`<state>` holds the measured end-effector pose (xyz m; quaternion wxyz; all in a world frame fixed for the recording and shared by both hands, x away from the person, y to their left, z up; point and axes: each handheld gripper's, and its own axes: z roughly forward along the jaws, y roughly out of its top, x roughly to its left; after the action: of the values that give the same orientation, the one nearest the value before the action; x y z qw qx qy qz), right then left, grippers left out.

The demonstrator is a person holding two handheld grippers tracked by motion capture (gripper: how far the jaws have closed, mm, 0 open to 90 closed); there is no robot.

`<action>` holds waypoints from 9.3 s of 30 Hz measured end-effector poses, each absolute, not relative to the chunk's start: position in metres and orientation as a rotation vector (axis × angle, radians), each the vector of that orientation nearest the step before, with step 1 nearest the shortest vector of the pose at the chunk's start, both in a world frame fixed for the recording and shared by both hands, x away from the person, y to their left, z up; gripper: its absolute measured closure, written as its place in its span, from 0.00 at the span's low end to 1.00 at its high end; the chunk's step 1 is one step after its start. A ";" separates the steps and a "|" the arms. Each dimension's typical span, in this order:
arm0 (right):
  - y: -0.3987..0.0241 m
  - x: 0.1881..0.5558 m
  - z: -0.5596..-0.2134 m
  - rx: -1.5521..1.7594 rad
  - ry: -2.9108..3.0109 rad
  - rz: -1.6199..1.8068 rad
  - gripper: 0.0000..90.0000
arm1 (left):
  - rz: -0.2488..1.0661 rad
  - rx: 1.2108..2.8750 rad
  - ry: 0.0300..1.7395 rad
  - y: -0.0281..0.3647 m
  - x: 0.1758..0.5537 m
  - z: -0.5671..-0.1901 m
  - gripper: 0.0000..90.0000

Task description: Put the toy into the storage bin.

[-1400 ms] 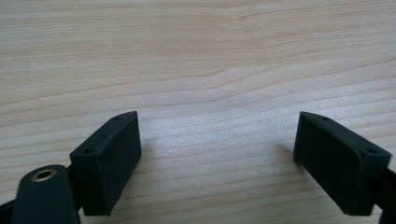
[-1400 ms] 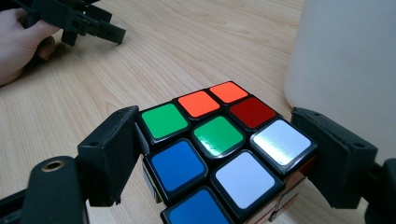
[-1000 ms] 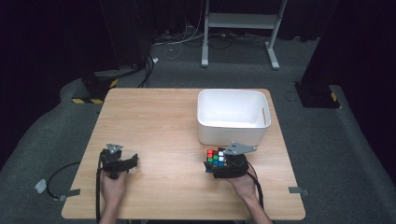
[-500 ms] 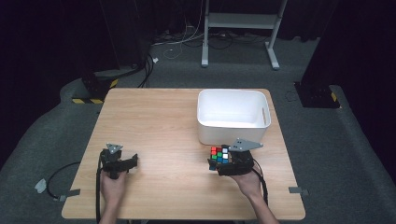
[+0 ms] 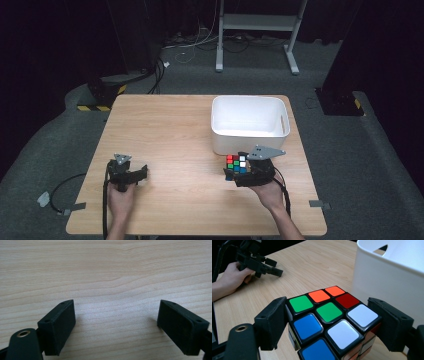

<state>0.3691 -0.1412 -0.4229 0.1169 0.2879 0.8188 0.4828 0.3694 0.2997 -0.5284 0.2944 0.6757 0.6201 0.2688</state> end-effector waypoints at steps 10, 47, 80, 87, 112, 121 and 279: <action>-0.148 0.370 -0.406 0.821 2.377 1.420 0.21 | 0.715 1.799 1.651 0.300 0.369 -0.528 0.17; -0.165 0.380 -0.348 0.774 2.317 1.454 0.22 | 0.715 1.799 1.650 0.300 0.369 -0.528 0.17; -0.170 0.426 -0.315 0.858 2.237 1.419 0.22 | 0.714 1.801 1.648 0.300 0.369 -0.528 0.17; -0.169 0.441 -0.313 0.898 2.226 1.392 0.22 | 0.714 1.800 1.647 0.300 0.369 -0.528 0.17; -0.177 0.493 -0.321 1.059 2.175 1.391 0.22 | 0.713 1.801 1.647 0.300 0.369 -0.528 0.17; -0.175 0.513 -0.330 1.122 2.176 1.353 0.22 | 0.713 1.801 1.647 0.300 0.369 -0.528 0.17; -0.164 0.535 -0.368 1.262 2.277 1.186 0.23 | 0.712 1.803 1.644 0.300 0.369 -0.528 0.17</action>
<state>0.5355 -0.1641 -0.3684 0.1399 0.4367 0.7882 0.4105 0.3691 0.3004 -0.5285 0.2955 0.6778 0.6177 0.2678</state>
